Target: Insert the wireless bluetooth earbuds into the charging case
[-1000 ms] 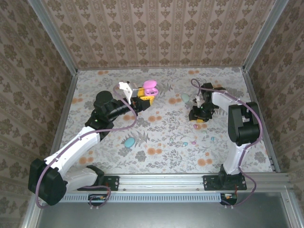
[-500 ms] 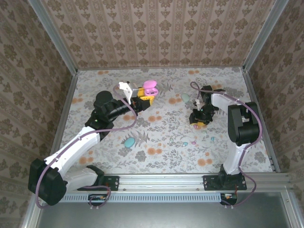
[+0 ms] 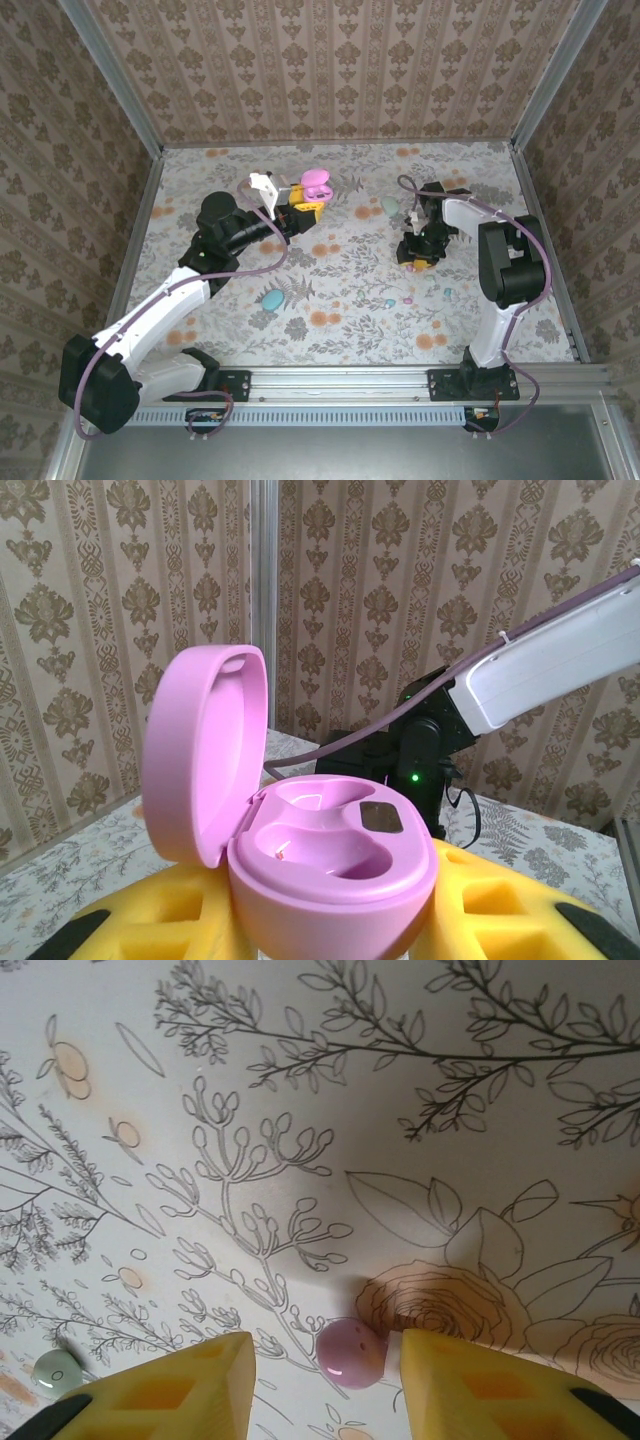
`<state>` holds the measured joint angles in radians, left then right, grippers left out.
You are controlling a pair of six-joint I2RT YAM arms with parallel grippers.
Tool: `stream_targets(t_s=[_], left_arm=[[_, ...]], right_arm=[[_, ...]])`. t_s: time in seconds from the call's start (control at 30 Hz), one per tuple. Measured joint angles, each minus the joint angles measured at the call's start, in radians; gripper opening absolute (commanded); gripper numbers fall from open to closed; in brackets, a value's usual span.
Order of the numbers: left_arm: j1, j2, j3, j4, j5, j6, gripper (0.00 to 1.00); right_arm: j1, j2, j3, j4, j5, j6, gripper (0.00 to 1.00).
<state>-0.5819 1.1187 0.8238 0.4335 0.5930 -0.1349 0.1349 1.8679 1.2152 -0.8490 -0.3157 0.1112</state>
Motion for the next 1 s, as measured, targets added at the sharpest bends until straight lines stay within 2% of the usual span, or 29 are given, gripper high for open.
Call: stream_targets(t_s=[0.43, 0.8, 1.0], left_arm=[[0.000, -0.002, -0.011, 0.000, 0.000, 0.000, 0.35], [0.000, -0.018, -0.019, 0.000, -0.008, 0.000, 0.35], [0.000, -0.021, -0.019, 0.000, -0.008, 0.000, 0.35]], right_arm=[[0.045, -0.015, 0.039, -0.050, 0.121, -0.030, 0.40], [0.078, 0.024, 0.077, -0.067, 0.170, -0.031, 0.39], [0.081, 0.036, 0.082, -0.072, 0.195, -0.034, 0.35]])
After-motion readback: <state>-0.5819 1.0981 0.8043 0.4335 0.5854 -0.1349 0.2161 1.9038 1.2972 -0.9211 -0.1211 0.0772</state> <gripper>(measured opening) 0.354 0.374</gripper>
